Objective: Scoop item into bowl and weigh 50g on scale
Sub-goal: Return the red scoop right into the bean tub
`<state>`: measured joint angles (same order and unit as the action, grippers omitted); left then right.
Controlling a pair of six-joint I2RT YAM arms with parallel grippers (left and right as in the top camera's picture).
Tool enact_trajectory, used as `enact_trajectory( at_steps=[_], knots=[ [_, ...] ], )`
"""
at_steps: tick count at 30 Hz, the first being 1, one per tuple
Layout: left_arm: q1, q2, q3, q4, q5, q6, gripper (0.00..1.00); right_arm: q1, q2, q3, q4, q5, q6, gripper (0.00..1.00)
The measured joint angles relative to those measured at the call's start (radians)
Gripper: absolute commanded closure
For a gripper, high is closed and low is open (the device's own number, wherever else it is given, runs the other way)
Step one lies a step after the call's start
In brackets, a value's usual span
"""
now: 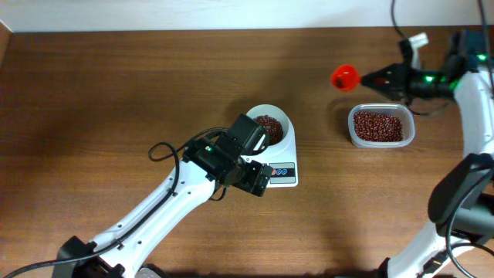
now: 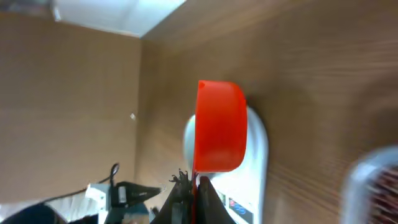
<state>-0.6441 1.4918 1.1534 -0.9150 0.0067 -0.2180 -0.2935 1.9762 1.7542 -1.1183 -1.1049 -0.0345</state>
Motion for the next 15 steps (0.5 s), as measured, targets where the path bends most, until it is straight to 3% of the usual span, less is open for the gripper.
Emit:
enact_trajectory(
  at_steps=[6,9,15],
  knots=[
    [0.000,0.000,0.000,0.000,0.000,0.000,0.01,-0.115,0.000,0.004,-0.115,0.223,0.002,0.96],
    [0.000,0.000,0.000,0.000,0.000,0.000,0.01,-0.103,0.000,0.004,-0.182,0.435,0.000,0.96],
    [0.000,0.000,0.000,0.000,0.000,0.000,0.01,-0.039,0.000,0.004,-0.160,0.718,0.063,0.96]
  ],
)
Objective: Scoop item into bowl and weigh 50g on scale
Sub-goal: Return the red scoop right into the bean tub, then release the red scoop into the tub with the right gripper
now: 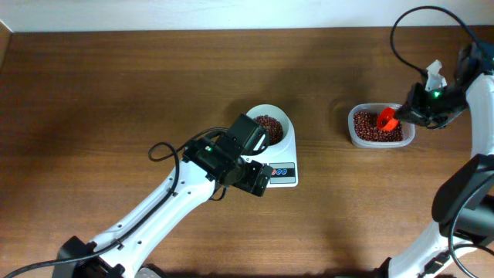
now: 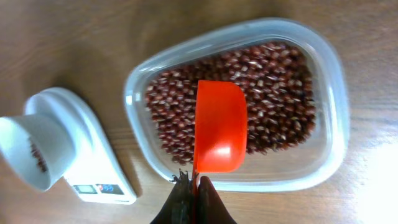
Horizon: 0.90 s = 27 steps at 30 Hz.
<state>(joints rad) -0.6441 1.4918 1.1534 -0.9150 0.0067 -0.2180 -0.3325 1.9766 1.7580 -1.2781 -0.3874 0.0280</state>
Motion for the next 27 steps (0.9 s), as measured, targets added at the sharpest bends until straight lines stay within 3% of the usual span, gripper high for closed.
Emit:
enact_trajectory(
  at_steps=[5,9,16,20,22,23,27],
  knots=[
    [0.000,0.000,0.000,0.000,0.000,0.000,0.01,0.097,0.000,0.000,0.023,0.189,0.029,0.96],
    [0.000,0.000,0.000,0.000,0.000,0.000,0.01,0.150,0.000,0.000,0.045,0.238,0.032,0.81],
    [0.000,0.000,0.000,0.000,0.000,0.000,0.01,0.171,0.000,0.000,0.045,0.272,0.041,0.32],
    [0.000,0.000,0.000,0.000,0.000,0.000,0.01,0.171,0.000,0.000,0.052,0.336,0.043,0.18],
    [0.000,0.000,0.000,0.000,0.000,0.000,0.01,0.171,0.000,0.000,0.067,0.365,0.043,0.05],
    [0.000,0.000,0.000,0.000,0.000,0.000,0.01,0.171,0.000,0.000,0.072,0.377,0.042,0.01],
    [0.000,0.000,0.000,0.000,0.000,0.000,0.01,0.171,0.000,0.000,0.090,0.425,0.040,0.01]
  ],
)
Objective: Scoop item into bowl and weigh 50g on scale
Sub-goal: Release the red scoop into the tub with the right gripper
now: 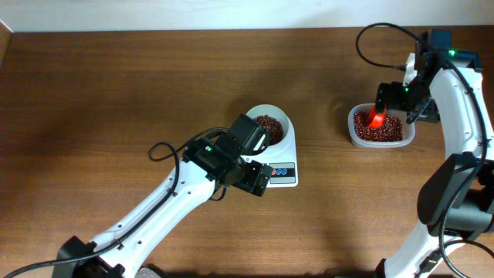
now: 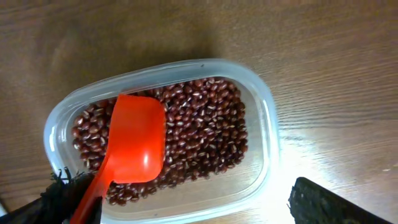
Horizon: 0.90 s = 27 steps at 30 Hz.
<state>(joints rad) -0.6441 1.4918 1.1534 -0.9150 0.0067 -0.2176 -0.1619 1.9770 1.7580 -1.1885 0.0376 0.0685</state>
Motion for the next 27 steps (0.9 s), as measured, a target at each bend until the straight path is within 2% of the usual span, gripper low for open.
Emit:
enact_trajectory(
  at_steps=[6,12,22,25,27],
  knots=[
    [0.000,0.000,0.000,0.000,0.000,0.000,0.01,0.000,0.000,0.000,0.047,0.099,-0.001,0.01],
    [0.000,0.000,0.000,0.000,0.000,0.000,0.01,0.000,0.000,0.000,0.068,0.120,0.000,0.01],
    [0.000,0.000,0.000,0.000,0.000,0.000,0.01,0.000,0.000,0.000,0.124,0.295,0.000,0.01],
    [0.000,0.000,0.000,0.000,0.000,0.000,0.01,0.000,0.000,0.000,0.145,0.257,-0.001,0.01],
    [0.000,0.000,0.000,0.000,0.000,0.000,0.01,0.000,0.000,0.000,0.147,0.136,-0.001,0.01]
  ],
)
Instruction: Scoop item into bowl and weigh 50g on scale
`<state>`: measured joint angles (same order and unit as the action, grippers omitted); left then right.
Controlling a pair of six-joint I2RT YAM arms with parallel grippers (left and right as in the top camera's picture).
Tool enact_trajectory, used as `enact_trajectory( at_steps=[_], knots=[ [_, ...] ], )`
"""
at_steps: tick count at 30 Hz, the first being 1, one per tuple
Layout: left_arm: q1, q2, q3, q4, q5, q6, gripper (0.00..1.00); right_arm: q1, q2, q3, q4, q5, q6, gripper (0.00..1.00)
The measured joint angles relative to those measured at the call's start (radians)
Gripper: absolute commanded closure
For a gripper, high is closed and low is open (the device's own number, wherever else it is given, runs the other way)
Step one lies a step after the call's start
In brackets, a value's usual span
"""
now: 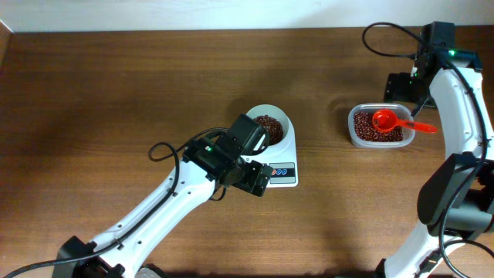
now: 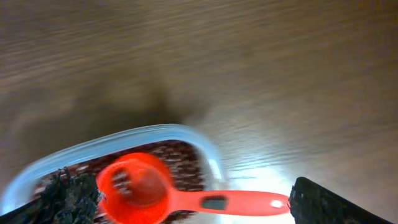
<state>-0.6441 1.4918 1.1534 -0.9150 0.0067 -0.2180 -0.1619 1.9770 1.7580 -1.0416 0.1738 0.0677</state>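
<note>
The red scoop (image 1: 385, 120) lies free with its cup up on the red beans in the clear container (image 1: 356, 133), its handle over the right rim. My right gripper (image 1: 403, 83) hangs open just behind the container, holding nothing. In the right wrist view the scoop (image 2: 134, 190) shows blurred between my wide-apart fingertips (image 2: 68, 199). The white bowl (image 1: 270, 123) of beans sits on the white scale (image 1: 287, 158). My left gripper (image 1: 257, 179) rests by the scale's display; its jaws cannot be made out.
The left arm (image 1: 154, 216) crosses the table's front middle up to the scale. The right arm (image 1: 463, 108) and its cable run along the right edge. A pale wall borders the far side of the brown wooden table (image 1: 116, 93).
The scoop, which stood tilted beside my right gripper's finger in the beans, now lies flat with its handle over the rim. My right gripper has drawn back from the container. The left arm is unmoved.
My right gripper held the empty scoop in the air behind the container. Then it held the scoop over the beans. Then it stood open with the scoop down in the beans. Now it is clear of the scoop, which rests in the container.
</note>
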Motion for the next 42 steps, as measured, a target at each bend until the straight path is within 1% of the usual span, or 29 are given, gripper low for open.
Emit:
enact_trajectory(
  at_steps=[5,10,11,13,14,16,19,24,26,29,30,31,32,36,39,42],
  knots=[
    [0.000,0.000,0.000,0.000,0.000,0.000,0.01,0.000,0.000,0.000,0.000,-0.242,0.000,0.01],
    [0.000,0.000,0.000,0.000,0.000,0.000,0.01,0.000,0.000,0.000,0.000,-0.399,0.001,0.01],
    [0.000,0.000,0.000,0.000,0.000,0.000,0.01,0.002,0.000,0.000,0.001,-0.437,0.001,0.03],
    [0.000,0.000,0.000,0.000,0.000,0.000,0.01,0.023,0.000,0.000,0.009,-0.489,0.003,0.18],
    [0.000,0.000,0.000,0.000,0.000,0.000,0.01,0.040,0.000,0.000,0.018,-0.498,0.001,0.24],
    [0.000,0.000,0.000,0.000,0.000,0.000,0.01,0.095,0.000,0.000,0.034,-0.512,0.005,0.30],
    [0.000,0.000,0.000,0.000,0.000,0.000,0.01,0.184,0.000,0.000,0.056,-0.521,0.005,0.34],
    [0.000,0.000,0.000,0.000,0.000,0.000,0.01,0.323,0.000,0.000,0.061,-0.524,0.004,0.33],
    [0.000,0.000,0.000,0.000,0.000,0.000,0.01,0.374,0.000,0.000,0.049,-0.523,0.004,0.28],
    [0.000,0.000,0.000,0.000,0.000,0.000,0.01,0.441,0.000,0.000,0.021,-0.504,0.004,0.24],
    [0.000,0.000,0.000,0.000,0.000,0.000,0.01,0.455,0.000,0.000,0.013,-0.499,0.004,0.20],
    [0.000,0.000,0.000,0.000,0.000,0.000,0.01,0.473,0.000,0.000,-0.013,-0.492,0.005,0.07],
    [0.000,0.000,0.000,0.000,0.000,0.000,0.01,0.480,0.000,0.000,-0.027,-0.488,0.005,0.01],
    [0.000,0.000,0.000,0.000,0.000,0.000,0.01,0.497,0.000,0.000,-0.111,-0.484,0.003,0.01],
    [0.000,0.000,0.000,0.000,0.000,0.000,0.01,0.497,0.000,0.000,-0.110,-0.484,0.004,0.01],
    [0.000,0.000,0.000,0.000,0.000,0.000,0.01,0.497,0.000,-0.039,-0.095,-0.484,0.004,0.01]
  ],
)
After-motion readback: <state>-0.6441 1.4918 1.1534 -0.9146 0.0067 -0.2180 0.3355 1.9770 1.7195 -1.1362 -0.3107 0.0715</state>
